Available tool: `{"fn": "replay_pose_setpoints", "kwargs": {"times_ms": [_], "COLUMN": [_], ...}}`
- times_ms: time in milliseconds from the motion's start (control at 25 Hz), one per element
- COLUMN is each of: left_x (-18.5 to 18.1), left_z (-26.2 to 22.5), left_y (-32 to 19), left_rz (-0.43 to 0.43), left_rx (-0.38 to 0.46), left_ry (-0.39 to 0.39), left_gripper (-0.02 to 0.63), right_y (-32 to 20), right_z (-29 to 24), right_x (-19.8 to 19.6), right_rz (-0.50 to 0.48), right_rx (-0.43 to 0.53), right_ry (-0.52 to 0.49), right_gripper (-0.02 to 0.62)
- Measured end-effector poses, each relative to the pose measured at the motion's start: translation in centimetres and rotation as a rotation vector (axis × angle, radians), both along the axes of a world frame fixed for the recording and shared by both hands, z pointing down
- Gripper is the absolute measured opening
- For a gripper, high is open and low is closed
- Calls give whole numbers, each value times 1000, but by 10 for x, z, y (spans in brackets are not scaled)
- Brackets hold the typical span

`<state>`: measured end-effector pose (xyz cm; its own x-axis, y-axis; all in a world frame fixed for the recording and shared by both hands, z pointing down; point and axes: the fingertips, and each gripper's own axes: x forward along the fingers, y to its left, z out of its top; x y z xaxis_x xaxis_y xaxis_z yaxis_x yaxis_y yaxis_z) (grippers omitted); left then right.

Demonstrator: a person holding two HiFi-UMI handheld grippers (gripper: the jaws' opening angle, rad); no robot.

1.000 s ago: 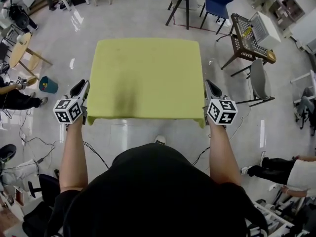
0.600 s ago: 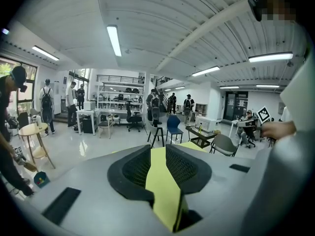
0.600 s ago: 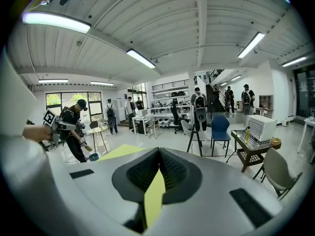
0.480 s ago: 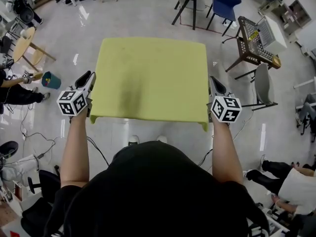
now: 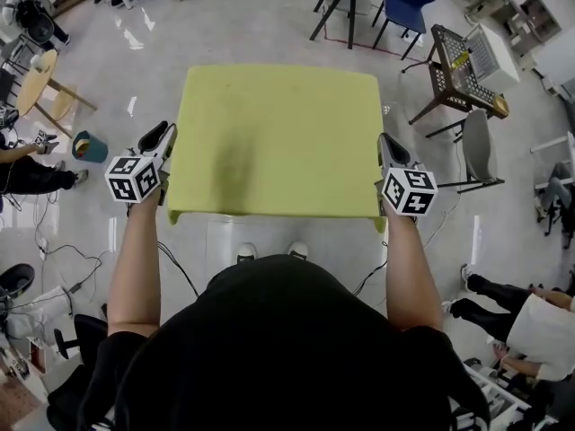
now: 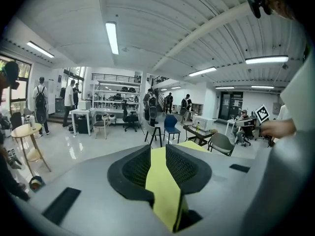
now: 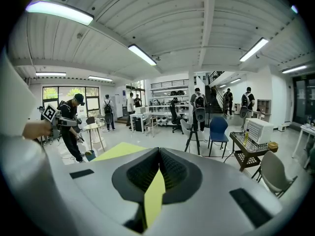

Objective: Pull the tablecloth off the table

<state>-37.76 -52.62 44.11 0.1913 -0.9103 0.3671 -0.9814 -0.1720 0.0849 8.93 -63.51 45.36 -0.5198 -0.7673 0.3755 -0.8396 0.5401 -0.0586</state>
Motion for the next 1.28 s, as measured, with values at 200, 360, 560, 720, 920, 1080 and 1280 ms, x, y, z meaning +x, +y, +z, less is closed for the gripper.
{"fn": "replay_pose_setpoints", "kwargs": {"times_ms": [200, 360, 560, 720, 920, 1080, 1280], "left_x": [-13, -25, -37, -40, -49, -58, -60], "left_z": [26, 60, 116, 153, 192, 225, 269], "left_y": [-2, 4, 26, 42, 71, 96, 128], "left_rz": [29, 33, 35, 53, 52, 65, 89], "left_rx": [-60, -138, -249, -324, -389, -452, -552], "left_ry": [-12, -31, -49, -73, -82, -91, -87], "left_gripper": [114, 115, 134, 163, 212, 260, 301], "right_y": [3, 10, 25, 33, 49, 64, 91], "right_z": [29, 65, 120, 156, 200, 242, 295], "right_x": [2, 14, 48, 77, 116, 148, 170], "right_rz": [-1, 4, 23, 23, 18, 24, -28], "right_rx": [-41, -114, -199, -254, -332, -433, -554], "right_ry": [60, 81, 133, 167, 225, 231, 282], "right_gripper": [25, 32, 44, 66, 133, 194, 236]}}
